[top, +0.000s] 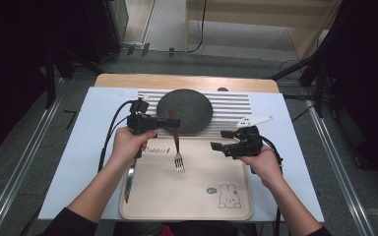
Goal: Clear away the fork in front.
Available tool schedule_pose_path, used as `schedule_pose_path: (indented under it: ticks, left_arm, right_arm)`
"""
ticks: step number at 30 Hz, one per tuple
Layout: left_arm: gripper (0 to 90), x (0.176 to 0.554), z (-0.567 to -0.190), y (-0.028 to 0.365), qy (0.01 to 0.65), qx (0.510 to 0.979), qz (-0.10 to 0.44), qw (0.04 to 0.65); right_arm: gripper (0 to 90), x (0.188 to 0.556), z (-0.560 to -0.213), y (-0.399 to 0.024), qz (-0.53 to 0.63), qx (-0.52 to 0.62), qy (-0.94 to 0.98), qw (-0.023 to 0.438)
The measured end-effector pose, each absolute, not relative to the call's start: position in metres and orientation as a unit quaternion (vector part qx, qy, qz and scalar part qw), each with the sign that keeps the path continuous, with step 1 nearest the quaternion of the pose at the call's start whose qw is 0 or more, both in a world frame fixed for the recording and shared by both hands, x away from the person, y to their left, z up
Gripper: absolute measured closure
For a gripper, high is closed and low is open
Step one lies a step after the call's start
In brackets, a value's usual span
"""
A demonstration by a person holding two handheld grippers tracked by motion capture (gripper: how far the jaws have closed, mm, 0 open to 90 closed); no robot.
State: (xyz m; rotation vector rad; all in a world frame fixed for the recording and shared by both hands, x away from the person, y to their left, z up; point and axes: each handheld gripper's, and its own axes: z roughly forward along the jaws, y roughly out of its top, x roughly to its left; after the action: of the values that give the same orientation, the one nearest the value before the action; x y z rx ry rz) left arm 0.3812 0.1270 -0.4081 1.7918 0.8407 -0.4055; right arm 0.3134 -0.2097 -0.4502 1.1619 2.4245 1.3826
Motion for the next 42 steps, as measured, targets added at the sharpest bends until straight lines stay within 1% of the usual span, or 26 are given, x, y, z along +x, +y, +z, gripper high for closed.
schedule_pose_path:
  ticks: [16, 27, 33, 42]
  left_arm:
    - [79.2, 0.365, -0.418, 0.127, 0.343, 0.762, -0.177, 0.52]
    - [79.2, 0.354, -0.424, 0.13, 0.33, 0.764, -0.196, 0.518]
    - [79.2, 0.347, -0.427, 0.128, 0.321, 0.772, -0.194, 0.513]
    - [79.1, 0.341, -0.439, 0.13, 0.323, 0.777, -0.202, 0.501]
  right_arm:
    - [29.2, 0.29, -0.459, -0.223, 0.454, 0.388, 0.799, 0.062]
    - [29.0, 0.274, -0.466, -0.23, 0.454, 0.393, 0.797, 0.063]
    - [29.0, 0.267, -0.467, -0.233, 0.457, 0.396, 0.794, 0.063]
    - [28.8, 0.26, -0.469, -0.236, 0.452, 0.395, 0.797, 0.067]
